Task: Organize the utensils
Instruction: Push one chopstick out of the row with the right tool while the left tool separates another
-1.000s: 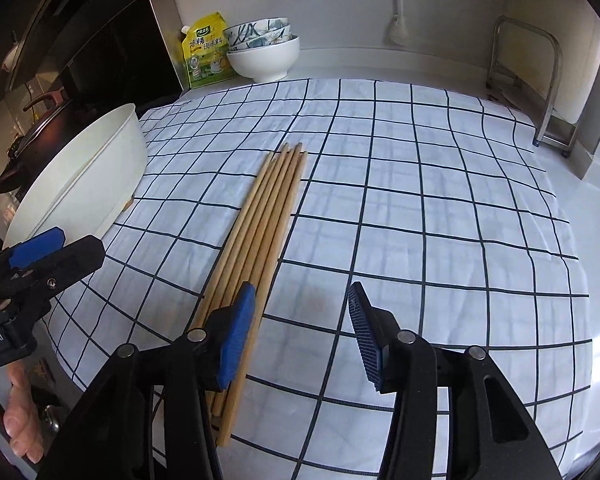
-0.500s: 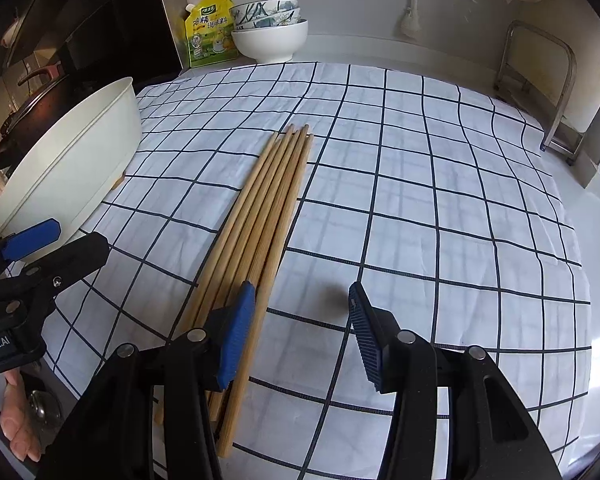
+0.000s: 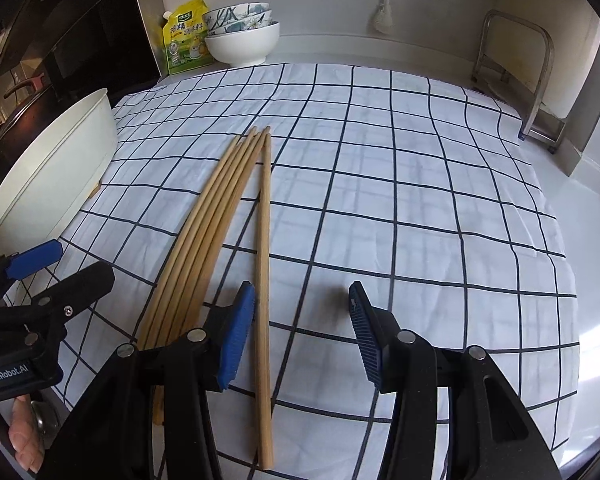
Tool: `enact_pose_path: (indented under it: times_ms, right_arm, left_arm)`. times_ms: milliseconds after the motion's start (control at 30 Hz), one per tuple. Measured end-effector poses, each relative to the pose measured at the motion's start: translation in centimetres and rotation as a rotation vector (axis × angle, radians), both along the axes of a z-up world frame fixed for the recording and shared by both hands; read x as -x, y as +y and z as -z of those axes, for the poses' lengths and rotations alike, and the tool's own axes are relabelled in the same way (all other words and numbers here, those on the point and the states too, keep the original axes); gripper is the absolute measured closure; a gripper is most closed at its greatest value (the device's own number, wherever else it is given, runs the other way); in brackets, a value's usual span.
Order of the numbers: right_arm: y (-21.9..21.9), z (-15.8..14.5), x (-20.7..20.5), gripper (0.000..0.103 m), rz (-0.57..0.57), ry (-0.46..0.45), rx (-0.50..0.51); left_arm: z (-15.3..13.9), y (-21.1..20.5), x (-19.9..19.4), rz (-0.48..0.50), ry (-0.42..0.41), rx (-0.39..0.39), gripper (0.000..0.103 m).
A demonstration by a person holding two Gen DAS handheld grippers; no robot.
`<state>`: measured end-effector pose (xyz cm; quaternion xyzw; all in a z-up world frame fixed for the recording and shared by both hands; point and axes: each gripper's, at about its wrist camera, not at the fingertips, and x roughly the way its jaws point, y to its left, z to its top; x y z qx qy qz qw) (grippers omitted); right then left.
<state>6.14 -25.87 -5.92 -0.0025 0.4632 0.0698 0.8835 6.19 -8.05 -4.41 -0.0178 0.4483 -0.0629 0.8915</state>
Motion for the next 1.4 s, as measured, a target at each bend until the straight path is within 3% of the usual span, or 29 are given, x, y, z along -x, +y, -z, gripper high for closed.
enact_pose_path:
  times_ms: [200, 733, 1100, 1400]
  right_arm:
    - [-1.5, -0.1, -0.1, 0.056, 0.024, -0.008, -0.035]
    - [-2.1, -0.6, 0.1, 0.056, 0.037, -0.024, -0.061]
    - [-1.0, -0.6, 0.0, 0.055, -0.003, -0.028, -0.04]
    - [0.1, 0.0, -1.6, 0.055, -0.012, -0.012, 0.026]
  left_arm:
    - [0.9, -1.1, -0.5, 0.015, 0.025, -0.005, 0.011]
    - [2.0, -2.1, -1.0, 0.007, 0.04, -0.125, 0.01]
    - [1.7, -1.0, -1.4, -0.023, 0.044, -0.084, 0.011]
    - [1.3, -1.9, -3.0, -0.018, 0.006, -0.117, 0.01]
